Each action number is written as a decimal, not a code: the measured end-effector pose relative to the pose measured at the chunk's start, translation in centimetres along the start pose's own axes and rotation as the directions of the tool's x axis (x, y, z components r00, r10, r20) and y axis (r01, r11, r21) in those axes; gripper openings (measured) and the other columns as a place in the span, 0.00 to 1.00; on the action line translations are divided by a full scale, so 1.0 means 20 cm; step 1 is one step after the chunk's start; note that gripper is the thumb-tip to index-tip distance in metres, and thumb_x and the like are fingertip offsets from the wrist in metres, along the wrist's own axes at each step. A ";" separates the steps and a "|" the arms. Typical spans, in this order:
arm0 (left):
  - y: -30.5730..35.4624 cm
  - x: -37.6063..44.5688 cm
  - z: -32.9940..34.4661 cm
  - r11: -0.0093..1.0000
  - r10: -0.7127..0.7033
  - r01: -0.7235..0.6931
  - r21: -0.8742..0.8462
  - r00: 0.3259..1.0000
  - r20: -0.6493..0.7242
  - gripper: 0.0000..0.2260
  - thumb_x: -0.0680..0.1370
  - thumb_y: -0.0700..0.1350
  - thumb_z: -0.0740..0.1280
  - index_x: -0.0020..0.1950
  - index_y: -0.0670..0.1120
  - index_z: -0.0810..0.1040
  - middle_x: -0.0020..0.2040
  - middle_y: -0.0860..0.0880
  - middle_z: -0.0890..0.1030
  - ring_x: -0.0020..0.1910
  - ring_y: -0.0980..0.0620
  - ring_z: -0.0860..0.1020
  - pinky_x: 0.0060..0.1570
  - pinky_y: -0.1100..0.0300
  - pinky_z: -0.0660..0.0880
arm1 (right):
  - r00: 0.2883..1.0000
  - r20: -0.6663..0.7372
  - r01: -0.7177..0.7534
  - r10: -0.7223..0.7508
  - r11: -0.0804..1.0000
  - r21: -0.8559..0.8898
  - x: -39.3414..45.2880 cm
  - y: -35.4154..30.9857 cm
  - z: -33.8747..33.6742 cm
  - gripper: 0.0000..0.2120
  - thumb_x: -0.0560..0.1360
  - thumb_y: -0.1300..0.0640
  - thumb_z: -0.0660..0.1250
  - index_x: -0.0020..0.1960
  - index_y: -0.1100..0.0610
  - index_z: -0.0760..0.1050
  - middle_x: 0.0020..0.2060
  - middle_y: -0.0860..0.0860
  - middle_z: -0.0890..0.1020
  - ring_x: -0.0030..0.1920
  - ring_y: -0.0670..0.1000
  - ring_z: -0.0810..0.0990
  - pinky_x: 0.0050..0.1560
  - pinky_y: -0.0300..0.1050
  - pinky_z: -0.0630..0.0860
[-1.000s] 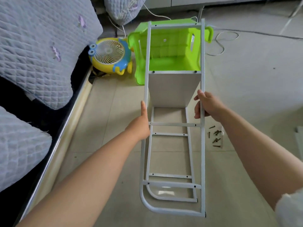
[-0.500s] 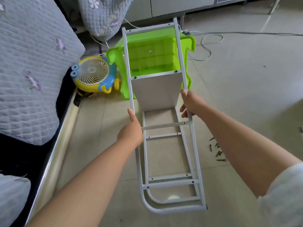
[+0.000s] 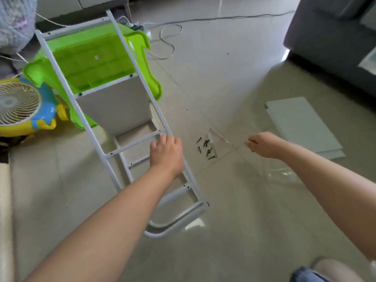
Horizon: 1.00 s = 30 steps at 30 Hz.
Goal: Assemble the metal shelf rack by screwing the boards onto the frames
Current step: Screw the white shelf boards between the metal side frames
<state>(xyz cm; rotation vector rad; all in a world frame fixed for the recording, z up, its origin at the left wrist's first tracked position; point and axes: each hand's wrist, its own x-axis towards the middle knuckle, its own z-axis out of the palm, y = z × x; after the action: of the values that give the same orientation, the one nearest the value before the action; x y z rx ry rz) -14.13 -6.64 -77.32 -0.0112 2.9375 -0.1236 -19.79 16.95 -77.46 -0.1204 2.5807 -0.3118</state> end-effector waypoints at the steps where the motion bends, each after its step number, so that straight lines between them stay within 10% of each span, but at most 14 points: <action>1: 0.09 0.01 -0.02 0.999 0.033 -0.032 -0.007 0.999 0.034 0.15 0.78 0.41 0.57 0.64 0.43 0.67 0.64 0.44 0.68 0.65 0.44 0.64 0.59 0.54 0.64 | 0.998 -0.020 -0.060 0.060 0.998 0.010 -0.04 0.12 -0.02 0.14 0.81 0.56 0.52 0.47 0.62 0.71 0.53 0.62 0.78 0.52 0.57 0.74 0.48 0.44 0.67; 15: 1.14 0.24 0.27 0.993 0.095 -0.062 -0.097 0.915 0.391 0.16 0.78 0.42 0.56 0.66 0.42 0.68 0.65 0.43 0.69 0.66 0.43 0.68 0.60 0.54 0.68 | 0.865 -0.258 -0.363 0.431 0.891 0.271 0.24 1.49 0.08 0.20 0.78 0.52 0.61 0.62 0.66 0.71 0.59 0.64 0.75 0.60 0.62 0.73 0.58 0.48 0.69; 24: 1.54 0.36 0.41 0.946 0.277 -0.225 -0.234 0.936 0.219 0.24 0.81 0.50 0.54 0.75 0.45 0.54 0.75 0.47 0.57 0.74 0.50 0.55 0.68 0.57 0.58 | 0.847 -0.123 -0.445 0.517 0.817 0.367 0.56 1.83 0.12 0.35 0.72 0.43 0.66 0.68 0.66 0.61 0.66 0.65 0.67 0.66 0.63 0.67 0.63 0.53 0.67; 30: 1.65 0.38 0.51 0.921 0.388 -0.352 -0.165 0.856 0.341 0.27 0.81 0.54 0.53 0.77 0.50 0.46 0.77 0.50 0.49 0.76 0.50 0.47 0.72 0.56 0.50 | 0.841 -0.173 -0.417 0.513 0.817 0.398 0.67 1.90 0.16 0.38 0.69 0.38 0.67 0.66 0.65 0.66 0.64 0.63 0.70 0.63 0.63 0.70 0.61 0.53 0.69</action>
<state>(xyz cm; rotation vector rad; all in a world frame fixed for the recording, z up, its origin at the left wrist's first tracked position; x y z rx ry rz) -19.57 25.36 -91.59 0.4669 2.5086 0.0744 -30.60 51.26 -96.08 0.7329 2.6595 -0.6202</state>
